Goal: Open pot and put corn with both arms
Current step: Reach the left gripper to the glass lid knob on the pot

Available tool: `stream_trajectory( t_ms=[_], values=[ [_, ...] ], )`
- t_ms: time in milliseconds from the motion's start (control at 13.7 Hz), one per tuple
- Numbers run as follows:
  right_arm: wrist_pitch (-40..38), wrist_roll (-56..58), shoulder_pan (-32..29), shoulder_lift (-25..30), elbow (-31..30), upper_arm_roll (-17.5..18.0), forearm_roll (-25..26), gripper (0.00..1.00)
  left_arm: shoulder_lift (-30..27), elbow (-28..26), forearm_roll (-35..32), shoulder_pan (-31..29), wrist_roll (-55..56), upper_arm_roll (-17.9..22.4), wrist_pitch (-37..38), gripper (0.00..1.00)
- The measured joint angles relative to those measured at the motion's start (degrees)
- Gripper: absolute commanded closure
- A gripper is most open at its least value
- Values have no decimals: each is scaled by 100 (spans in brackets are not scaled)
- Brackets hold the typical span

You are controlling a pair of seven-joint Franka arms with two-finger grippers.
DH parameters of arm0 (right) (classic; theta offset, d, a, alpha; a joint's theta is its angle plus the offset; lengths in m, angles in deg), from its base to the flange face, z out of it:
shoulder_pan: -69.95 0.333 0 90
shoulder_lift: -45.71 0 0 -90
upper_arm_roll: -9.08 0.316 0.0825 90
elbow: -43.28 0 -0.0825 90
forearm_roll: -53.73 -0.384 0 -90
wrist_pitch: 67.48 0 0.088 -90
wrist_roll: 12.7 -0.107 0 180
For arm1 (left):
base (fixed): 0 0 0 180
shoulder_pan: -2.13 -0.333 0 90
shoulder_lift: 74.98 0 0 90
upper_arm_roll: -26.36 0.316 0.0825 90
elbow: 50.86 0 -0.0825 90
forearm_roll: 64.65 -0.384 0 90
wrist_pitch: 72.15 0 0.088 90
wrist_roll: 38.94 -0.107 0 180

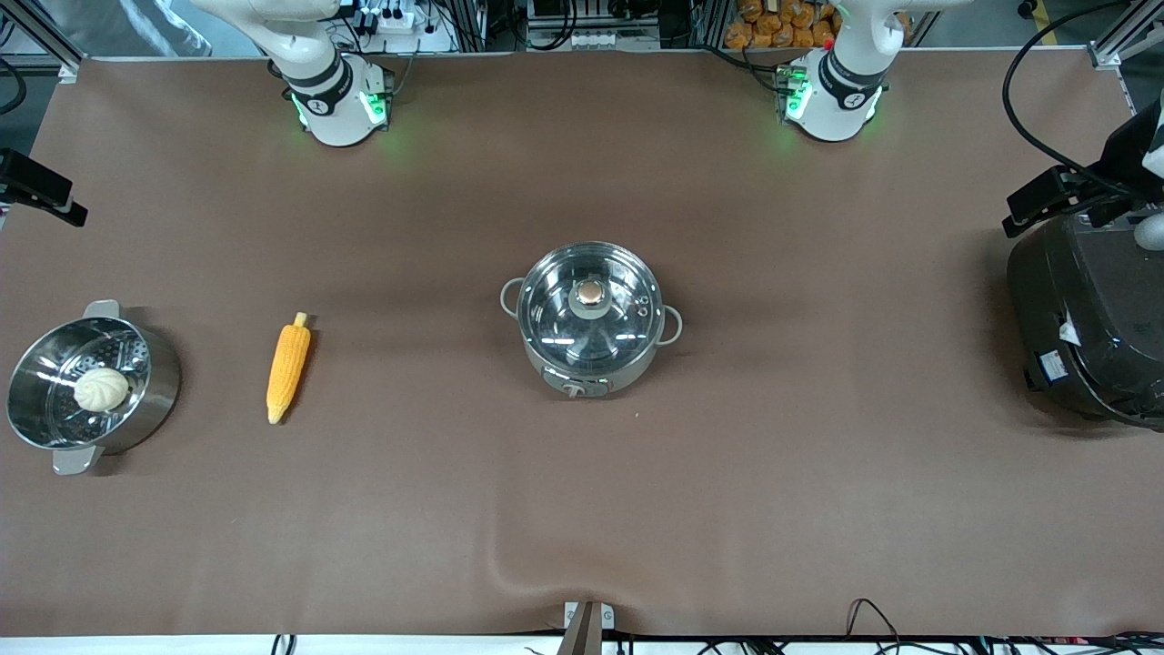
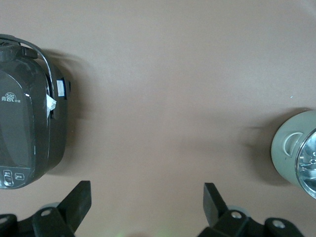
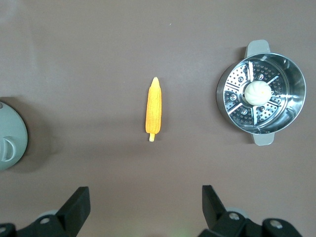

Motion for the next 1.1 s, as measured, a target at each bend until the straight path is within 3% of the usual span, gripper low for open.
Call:
stream_trajectory(
  t_ms=[293,512,659,1098],
  values=[
    [-1,0,6,0,0,11,-13,0,14,-9,2,43,-14,-52,1,0],
    [-6,0,19,0,1,15,-15,0,262,35,247,443,153,-264,-68,0],
    [-80,0,26,-1,1,17,-14,0,634,164,524,948,862,-338,-371,0],
    [-407,1,38,-1,-1,18,-3,0,1990,333,400,2949,3822,-353,-1948,0]
  ],
)
